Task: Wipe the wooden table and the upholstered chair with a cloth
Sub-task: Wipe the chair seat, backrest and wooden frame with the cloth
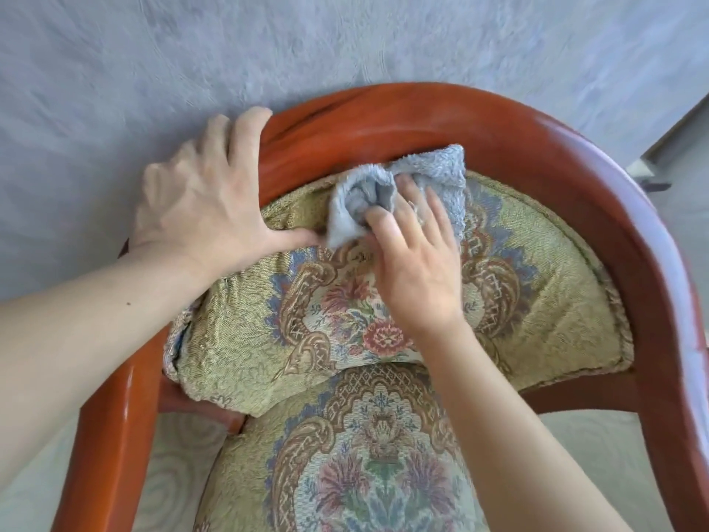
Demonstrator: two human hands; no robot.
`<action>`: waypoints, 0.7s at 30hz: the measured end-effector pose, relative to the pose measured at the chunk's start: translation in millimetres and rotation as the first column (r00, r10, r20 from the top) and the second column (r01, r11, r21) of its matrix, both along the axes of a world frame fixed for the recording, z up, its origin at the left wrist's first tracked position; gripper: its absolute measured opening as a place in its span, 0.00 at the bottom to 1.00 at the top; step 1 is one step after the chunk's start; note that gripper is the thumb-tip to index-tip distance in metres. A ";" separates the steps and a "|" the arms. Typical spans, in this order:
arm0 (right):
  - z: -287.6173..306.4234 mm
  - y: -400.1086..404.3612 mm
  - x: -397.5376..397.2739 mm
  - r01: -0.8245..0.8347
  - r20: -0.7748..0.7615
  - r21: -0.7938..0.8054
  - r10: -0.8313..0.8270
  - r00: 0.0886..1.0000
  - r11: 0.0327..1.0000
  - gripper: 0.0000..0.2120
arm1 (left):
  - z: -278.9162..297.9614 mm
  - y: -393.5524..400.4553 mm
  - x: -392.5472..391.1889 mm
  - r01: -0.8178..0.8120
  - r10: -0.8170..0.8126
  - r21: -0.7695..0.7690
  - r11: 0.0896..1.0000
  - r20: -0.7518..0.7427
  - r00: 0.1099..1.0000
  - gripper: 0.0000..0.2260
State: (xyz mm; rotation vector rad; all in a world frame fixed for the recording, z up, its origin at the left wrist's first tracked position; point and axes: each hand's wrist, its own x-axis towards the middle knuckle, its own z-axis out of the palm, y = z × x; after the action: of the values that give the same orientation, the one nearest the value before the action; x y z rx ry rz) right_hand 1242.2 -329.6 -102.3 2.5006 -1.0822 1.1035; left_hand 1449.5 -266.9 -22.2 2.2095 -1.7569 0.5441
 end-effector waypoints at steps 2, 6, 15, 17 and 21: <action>-3.2 -6.3 -27.2 0.156 -0.028 0.010 -0.156 0.987 0.988 0.14 | -0.6 -0.5 1.1 0.002 -0.002 0.004 1.000 0.011 1.000 0.56; -9.6 3.4 -30.6 0.402 0.239 0.100 -0.414 0.878 0.910 0.05 | -3.4 -2.5 2.8 0.023 -0.022 -0.031 0.999 0.025 0.999 0.54; -5.8 23.6 49.4 -0.044 0.174 0.118 0.023 0.985 0.992 0.07 | -1.5 0.4 -0.8 0.002 -0.002 -0.023 1.000 -0.037 0.999 0.55; -4.8 13.7 25.2 -0.033 0.010 0.062 0.032 0.999 0.998 0.12 | -0.4 0.5 -1.0 0.006 -0.007 -0.026 1.000 -0.050 0.999 0.55; -10.9 0.1 -36.3 0.273 -0.006 0.059 -0.273 0.962 0.960 0.12 | 0.0 0.4 0.9 0.003 -0.003 -0.009 1.000 0.010 1.000 0.55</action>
State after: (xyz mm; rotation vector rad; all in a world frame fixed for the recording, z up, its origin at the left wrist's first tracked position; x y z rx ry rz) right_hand 1206.0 -329.5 -113.2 2.3004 -1.4281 1.0075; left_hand 1450.4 -266.5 -22.2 2.2012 -1.7587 0.5620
